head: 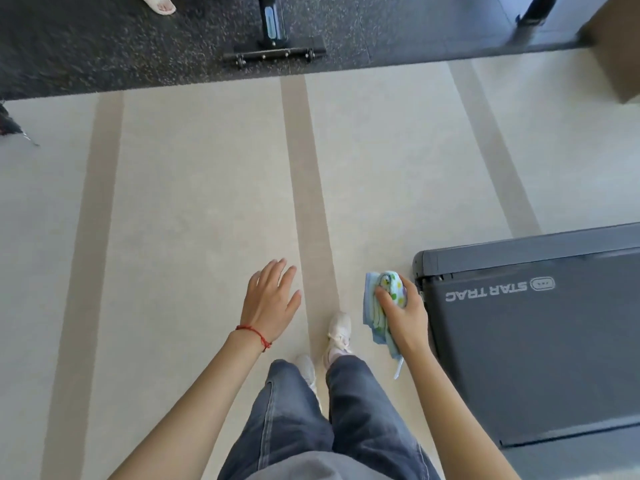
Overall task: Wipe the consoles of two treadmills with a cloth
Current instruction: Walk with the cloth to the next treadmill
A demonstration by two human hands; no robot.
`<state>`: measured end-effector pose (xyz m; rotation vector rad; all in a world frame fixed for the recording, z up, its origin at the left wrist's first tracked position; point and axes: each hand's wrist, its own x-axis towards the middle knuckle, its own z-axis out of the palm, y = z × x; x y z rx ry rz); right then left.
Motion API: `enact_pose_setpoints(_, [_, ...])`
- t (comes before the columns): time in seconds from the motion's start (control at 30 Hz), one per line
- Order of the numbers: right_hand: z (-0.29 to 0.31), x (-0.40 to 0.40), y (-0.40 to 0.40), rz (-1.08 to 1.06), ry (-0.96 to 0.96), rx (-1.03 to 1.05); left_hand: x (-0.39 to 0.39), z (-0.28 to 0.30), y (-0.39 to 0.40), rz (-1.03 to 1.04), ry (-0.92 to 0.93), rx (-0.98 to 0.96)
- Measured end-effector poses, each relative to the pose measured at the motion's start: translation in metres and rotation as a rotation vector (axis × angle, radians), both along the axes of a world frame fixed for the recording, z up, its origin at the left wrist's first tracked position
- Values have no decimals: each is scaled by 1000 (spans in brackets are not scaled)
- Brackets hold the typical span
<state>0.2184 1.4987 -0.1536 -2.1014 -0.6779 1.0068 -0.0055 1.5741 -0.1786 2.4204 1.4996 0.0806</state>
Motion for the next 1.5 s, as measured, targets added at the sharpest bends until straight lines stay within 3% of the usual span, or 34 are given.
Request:
enact_pose_setpoints(0.7, [-3, 205, 226, -316, 9, 44, 257, 6, 294, -387, -27, 57])
enact_pose_setpoints(1.13, [5, 335, 345, -765, 17, 93, 463, 12, 474, -851, -43, 94])
enact_pose_setpoints(1.5, [4, 462, 358, -1086, 15, 109, 661, 8, 505, -1113, -87, 70])
